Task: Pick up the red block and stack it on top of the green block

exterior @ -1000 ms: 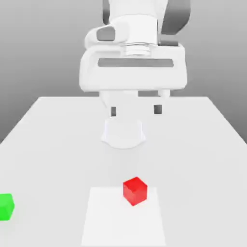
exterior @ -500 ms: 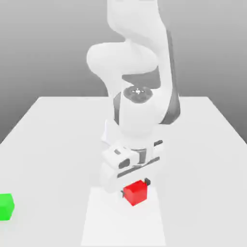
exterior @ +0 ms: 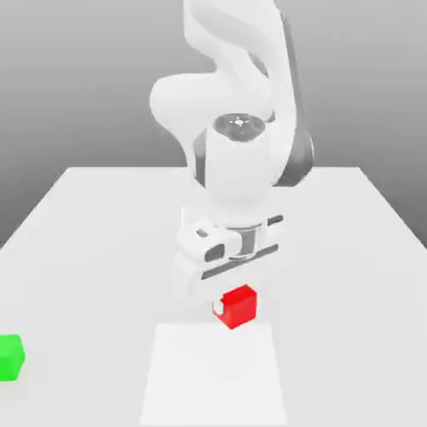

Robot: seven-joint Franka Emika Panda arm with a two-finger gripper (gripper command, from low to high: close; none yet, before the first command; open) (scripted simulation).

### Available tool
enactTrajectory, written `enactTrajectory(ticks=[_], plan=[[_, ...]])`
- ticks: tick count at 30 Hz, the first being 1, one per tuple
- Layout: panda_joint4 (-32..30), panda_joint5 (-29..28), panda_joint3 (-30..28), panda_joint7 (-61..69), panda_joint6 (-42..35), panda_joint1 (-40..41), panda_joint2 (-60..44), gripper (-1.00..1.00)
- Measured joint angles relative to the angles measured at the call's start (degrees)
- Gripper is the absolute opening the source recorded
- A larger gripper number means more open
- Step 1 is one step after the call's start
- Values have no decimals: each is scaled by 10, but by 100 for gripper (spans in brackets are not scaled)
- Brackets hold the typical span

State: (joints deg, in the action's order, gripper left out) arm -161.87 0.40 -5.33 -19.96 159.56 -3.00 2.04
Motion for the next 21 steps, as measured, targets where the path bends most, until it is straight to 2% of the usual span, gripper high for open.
enactTrajectory(ticks=[12,14,17,18,21], plan=[[242,69,-144,-174,-123,192,-127,-100],[266,91,-152,-178,-115,212,-160,-100],[276,133,-130,-154,-70,236,-220,-100],[278,140,-125,-149,-61,240,-231,100],[278,140,-125,-149,-61,240,-231,100]])
